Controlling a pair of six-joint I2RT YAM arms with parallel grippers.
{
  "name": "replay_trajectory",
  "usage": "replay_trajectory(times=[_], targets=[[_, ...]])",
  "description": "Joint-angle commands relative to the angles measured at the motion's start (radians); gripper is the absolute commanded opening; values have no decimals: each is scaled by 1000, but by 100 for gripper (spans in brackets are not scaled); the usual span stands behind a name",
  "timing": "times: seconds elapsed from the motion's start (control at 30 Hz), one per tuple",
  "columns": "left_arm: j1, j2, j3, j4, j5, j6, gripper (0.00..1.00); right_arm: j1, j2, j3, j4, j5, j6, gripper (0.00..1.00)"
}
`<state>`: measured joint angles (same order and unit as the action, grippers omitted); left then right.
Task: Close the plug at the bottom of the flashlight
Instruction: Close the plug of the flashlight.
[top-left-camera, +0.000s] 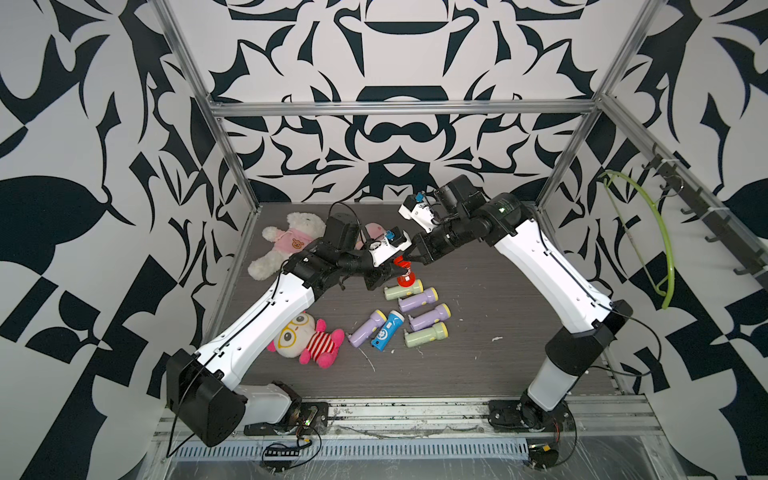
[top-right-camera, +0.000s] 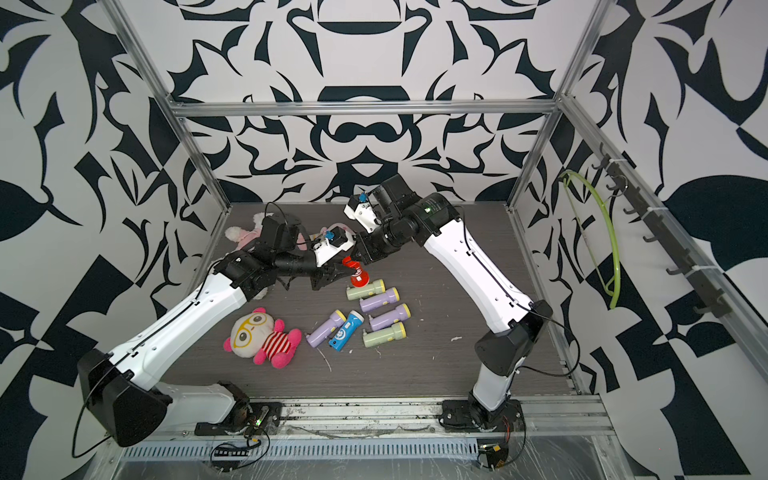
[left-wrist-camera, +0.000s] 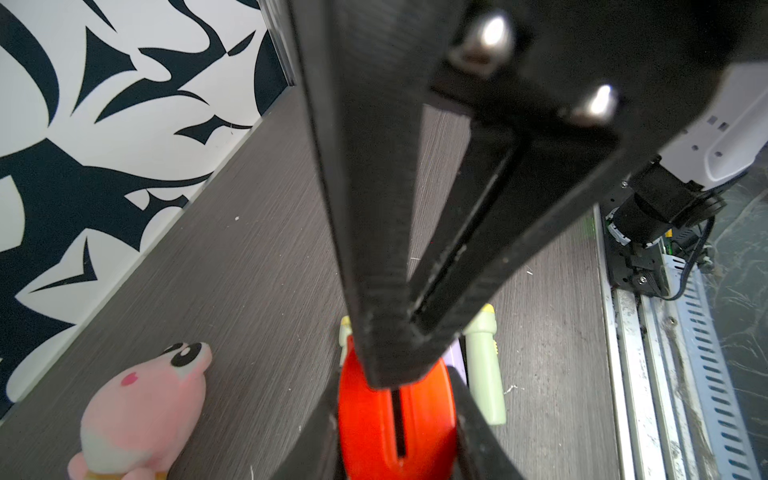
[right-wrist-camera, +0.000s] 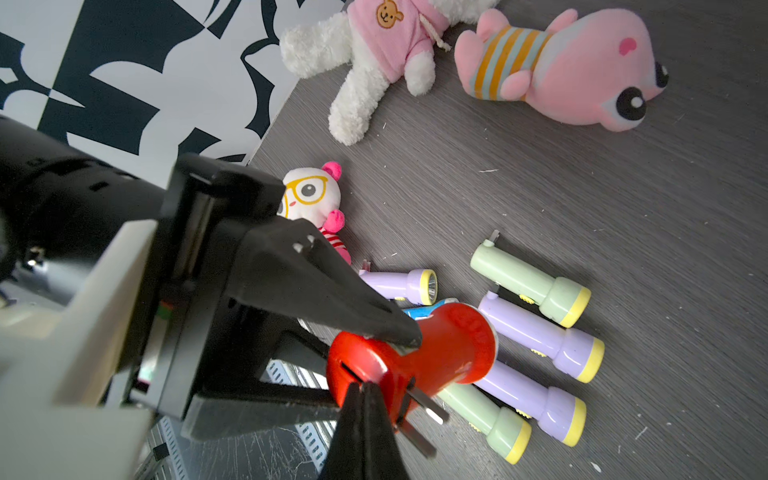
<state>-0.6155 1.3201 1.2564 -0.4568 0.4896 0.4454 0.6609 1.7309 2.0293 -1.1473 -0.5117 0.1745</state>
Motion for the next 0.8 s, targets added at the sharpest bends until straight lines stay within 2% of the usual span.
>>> replay_trajectory(times=[0.0,0.77], targets=[[-4,-7,51,89,49,4,0,17,15,-38,39,-68,29,0],[-4,-3,58,89,43,3,0,31,75,-18,148,-211,99,0]])
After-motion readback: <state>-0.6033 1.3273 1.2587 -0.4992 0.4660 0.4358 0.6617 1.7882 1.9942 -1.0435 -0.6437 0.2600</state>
